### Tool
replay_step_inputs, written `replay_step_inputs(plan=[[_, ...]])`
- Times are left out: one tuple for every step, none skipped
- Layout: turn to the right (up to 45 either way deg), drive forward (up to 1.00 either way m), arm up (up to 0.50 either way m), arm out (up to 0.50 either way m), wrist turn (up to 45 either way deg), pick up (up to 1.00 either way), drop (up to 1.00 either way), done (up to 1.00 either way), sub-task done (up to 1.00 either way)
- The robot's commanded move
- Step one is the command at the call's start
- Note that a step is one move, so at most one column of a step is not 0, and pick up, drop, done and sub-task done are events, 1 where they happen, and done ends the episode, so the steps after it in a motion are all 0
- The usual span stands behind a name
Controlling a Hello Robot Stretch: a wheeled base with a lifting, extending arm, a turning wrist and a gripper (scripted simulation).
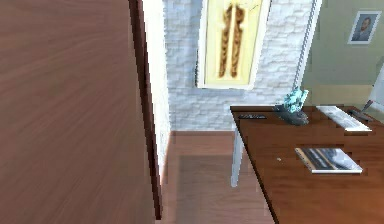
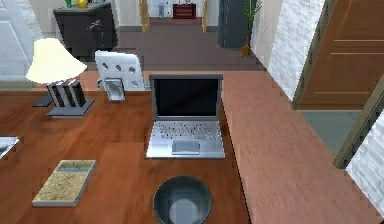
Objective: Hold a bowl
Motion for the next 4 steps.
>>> replay_step_inputs(plan=[[0.0, 0.00, 0.50, 0.00, 0.0, 0.00, 0.00, 0.00, 0.00], [0.0, 0.00, 0.38, 0.00, 0.0, 0.00, 0.00, 0.00, 0.00], [0.0, 0.00, 0.00, 0.00, 45.0, 0.00, 0.00, 0.00, 0.00], [0.0, 0.00, 0.00, 0.00, 45.0, 0.00, 0.00, 0.00, 0.00]])
